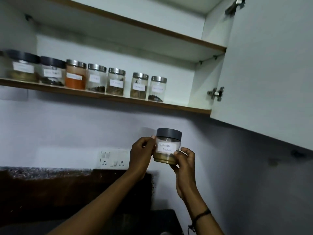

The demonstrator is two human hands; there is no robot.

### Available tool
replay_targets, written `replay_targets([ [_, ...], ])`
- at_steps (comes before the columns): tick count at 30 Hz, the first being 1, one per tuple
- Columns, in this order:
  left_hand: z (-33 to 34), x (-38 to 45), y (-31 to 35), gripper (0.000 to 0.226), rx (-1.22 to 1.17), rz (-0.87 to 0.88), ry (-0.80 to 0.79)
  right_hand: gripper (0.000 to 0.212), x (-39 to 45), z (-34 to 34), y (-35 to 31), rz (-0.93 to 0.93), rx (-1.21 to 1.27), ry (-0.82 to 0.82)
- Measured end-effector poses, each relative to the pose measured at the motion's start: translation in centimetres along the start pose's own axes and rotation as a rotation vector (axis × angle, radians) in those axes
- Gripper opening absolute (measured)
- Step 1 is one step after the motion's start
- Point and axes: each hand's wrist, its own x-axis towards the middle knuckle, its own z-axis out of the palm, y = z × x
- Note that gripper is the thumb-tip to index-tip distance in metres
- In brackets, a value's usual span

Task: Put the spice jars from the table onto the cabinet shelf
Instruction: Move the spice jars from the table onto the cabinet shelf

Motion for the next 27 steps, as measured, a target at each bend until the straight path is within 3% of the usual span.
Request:
replay_targets([
  [3,0.4,1.2,2.1,0.013,0.075,0.120,-0.017,0.015,1.9,0.8,-1.5,-0.080,-0.044,0.040],
  [7,2.0,2.9,5.2,0.018,0.156,0.348,0.021,0.013,4.7,2.5,-4.2,-0.216,-0.107,0.049],
  [12,4.7,6.7,9.1,0.020,0.279,0.524,-0.011,0.024,9.0,4.8,-7.7,-0.333,-0.253,0.106],
  [15,6.5,9.2,10.4,0.030,0.315,0.514,-0.020,0.031,11.9,5.5,-9.0,-0.388,-0.350,0.103],
  [18,8.1,12.0,11.2,0.045,0.394,0.474,-0.026,0.022,15.3,6.0,-9.7,-0.405,-0.471,0.080],
  [22,9.8,15.2,11.4,0.016,0.531,0.419,-0.091,0.013,19.6,6.3,-9.7,-0.395,-0.652,0.096],
  [27,10.8,18.8,11.5,0.034,0.665,0.280,-0.224,0.018,23.9,6.4,-9.4,-0.365,-0.852,0.067],
])
